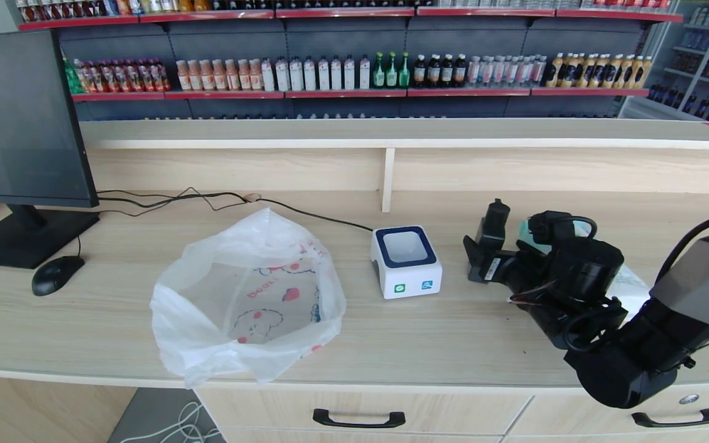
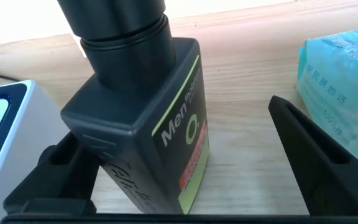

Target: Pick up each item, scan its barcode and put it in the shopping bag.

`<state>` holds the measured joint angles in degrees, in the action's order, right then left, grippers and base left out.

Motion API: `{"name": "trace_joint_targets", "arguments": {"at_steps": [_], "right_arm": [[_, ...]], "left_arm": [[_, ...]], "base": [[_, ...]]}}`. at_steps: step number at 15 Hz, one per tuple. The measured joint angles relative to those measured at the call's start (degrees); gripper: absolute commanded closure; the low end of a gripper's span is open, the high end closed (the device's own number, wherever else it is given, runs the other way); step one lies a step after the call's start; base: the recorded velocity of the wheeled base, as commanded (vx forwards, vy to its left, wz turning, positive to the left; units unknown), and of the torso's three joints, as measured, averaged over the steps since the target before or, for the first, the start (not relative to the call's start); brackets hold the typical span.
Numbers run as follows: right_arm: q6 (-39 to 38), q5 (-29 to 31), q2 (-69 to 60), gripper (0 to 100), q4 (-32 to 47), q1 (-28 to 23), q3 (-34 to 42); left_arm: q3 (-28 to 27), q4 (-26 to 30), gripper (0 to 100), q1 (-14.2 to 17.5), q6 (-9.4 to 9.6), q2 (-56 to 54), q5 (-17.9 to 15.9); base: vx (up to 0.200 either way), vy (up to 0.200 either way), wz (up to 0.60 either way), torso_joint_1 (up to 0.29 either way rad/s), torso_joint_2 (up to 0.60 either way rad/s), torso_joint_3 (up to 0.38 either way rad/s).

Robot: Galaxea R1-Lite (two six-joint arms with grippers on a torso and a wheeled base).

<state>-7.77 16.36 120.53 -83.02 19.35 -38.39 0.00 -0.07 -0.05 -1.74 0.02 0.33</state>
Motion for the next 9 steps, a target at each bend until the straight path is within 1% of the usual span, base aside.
{"name": "trace_joint_targets", "arguments": {"at_steps": [9], "right_arm": [[-0.46, 0.00, -1.93, 0, -0.18, -1.00, 2.23]], "left_arm": [[0.00, 0.00, 0, 0.00, 0.00, -0.02, -0.01]], "base": [[0.000, 0.000, 0.00, 0.000, 0.00, 0.000]]}}
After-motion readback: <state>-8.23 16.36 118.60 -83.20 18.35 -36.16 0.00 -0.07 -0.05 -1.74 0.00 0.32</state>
